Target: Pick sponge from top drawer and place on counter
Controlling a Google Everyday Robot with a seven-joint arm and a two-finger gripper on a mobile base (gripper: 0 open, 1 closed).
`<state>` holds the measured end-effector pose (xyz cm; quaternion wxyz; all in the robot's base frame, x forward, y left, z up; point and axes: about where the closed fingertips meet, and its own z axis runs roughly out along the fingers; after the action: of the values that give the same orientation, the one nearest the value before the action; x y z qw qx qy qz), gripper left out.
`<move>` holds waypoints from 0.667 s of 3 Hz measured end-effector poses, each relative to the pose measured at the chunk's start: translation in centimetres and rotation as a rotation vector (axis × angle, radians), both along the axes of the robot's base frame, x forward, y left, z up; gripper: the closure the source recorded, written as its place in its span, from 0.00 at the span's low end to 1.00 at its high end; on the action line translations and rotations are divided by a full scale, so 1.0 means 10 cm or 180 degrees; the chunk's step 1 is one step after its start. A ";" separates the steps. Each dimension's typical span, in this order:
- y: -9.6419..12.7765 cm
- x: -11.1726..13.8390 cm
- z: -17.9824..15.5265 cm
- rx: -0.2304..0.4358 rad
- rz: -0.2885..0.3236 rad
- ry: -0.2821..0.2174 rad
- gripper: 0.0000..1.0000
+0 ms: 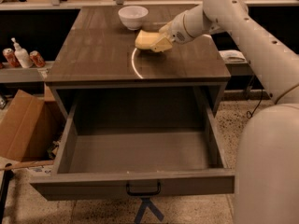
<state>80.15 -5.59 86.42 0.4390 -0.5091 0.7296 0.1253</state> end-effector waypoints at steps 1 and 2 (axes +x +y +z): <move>-0.05 0.02 0.00 -0.0006 -0.0015 0.0006 0.00; -0.06 0.02 0.00 -0.0005 -0.0016 0.0005 0.00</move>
Offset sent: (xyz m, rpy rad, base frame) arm -0.0323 -0.0868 0.0579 0.0508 -0.1410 -0.1141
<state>80.31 -6.15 86.42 0.4383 -0.5075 0.7314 0.1241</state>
